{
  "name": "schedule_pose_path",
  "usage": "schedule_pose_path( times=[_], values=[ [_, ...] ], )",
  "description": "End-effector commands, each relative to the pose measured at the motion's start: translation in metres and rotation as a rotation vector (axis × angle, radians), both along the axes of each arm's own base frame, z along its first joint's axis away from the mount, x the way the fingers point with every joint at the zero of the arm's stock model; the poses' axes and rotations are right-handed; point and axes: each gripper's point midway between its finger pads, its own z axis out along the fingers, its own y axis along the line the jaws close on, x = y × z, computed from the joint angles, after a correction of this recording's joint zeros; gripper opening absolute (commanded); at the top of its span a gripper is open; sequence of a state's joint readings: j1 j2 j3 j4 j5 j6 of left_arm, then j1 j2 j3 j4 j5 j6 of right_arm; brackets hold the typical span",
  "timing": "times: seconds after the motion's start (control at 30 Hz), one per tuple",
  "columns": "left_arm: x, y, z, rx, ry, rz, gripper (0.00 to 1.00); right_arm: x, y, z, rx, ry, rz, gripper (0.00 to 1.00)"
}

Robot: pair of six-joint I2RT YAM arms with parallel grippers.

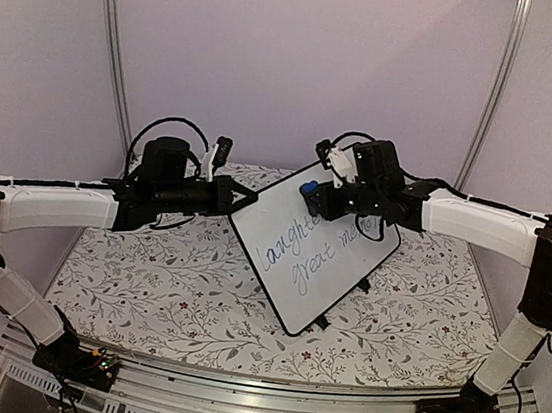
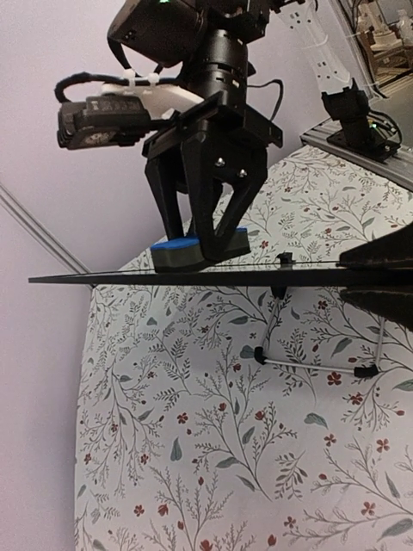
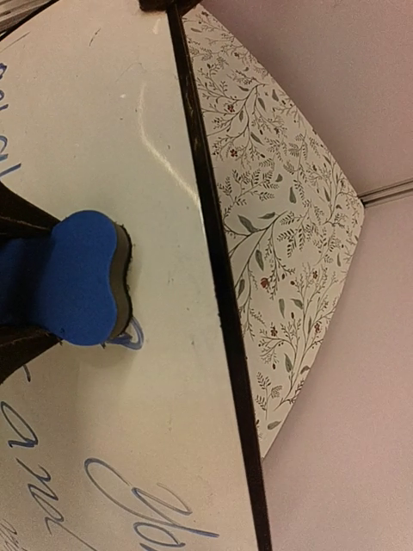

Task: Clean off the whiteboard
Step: Erase the whiteboard at the center of the board.

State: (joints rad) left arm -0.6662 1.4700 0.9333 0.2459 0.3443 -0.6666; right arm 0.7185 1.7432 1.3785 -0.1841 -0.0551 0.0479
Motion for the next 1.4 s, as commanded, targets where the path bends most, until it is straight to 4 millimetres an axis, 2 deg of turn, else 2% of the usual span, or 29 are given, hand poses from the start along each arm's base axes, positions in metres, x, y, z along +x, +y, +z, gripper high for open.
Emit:
schedule_pose_path(
  times=[0.0, 0.13, 0.27, 0.4, 0.6, 0.67, 0.8, 1.07, 1.23, 1.37],
  values=[
    [-0.033, -0.018, 0.012, -0.032, -0.024, -0.163, 0.00, -0.014, -0.015, -0.044, -0.064, 0.092, -0.010, 0.17],
    [-0.032, -0.017, 0.010, -0.030, -0.020, -0.159, 0.00, -0.024, -0.025, -0.048, -0.063, 0.102, -0.019, 0.17],
    [-0.032, -0.018, 0.010, -0.031, -0.017, -0.160, 0.00, -0.025, -0.026, -0.044, -0.053, 0.095, -0.024, 0.17],
    [-0.032, -0.017, 0.009, -0.030, -0.017, -0.159, 0.00, -0.016, -0.019, -0.037, -0.043, 0.077, -0.026, 0.17],
    [-0.031, -0.018, 0.009, -0.028, -0.019, -0.161, 0.00, 0.007, -0.007, -0.009, -0.014, 0.027, -0.035, 0.18],
    [-0.032, -0.017, 0.009, -0.027, -0.020, -0.160, 0.00, 0.013, -0.005, -0.009, -0.019, 0.025, -0.038, 0.18],
    [-0.031, -0.016, 0.012, -0.029, -0.027, -0.156, 0.00, 0.014, -0.005, -0.019, -0.033, 0.044, -0.036, 0.17],
    [-0.032, -0.017, 0.013, -0.036, -0.022, -0.163, 0.00, -0.009, -0.027, -0.048, -0.070, 0.100, -0.058, 0.17],
    [-0.032, -0.016, 0.012, -0.039, -0.021, -0.160, 0.00, -0.016, -0.036, -0.047, -0.069, 0.098, -0.068, 0.17],
    [-0.032, -0.016, 0.012, -0.040, -0.020, -0.161, 0.00, -0.015, -0.035, -0.041, -0.060, 0.087, -0.068, 0.18]
  ],
)
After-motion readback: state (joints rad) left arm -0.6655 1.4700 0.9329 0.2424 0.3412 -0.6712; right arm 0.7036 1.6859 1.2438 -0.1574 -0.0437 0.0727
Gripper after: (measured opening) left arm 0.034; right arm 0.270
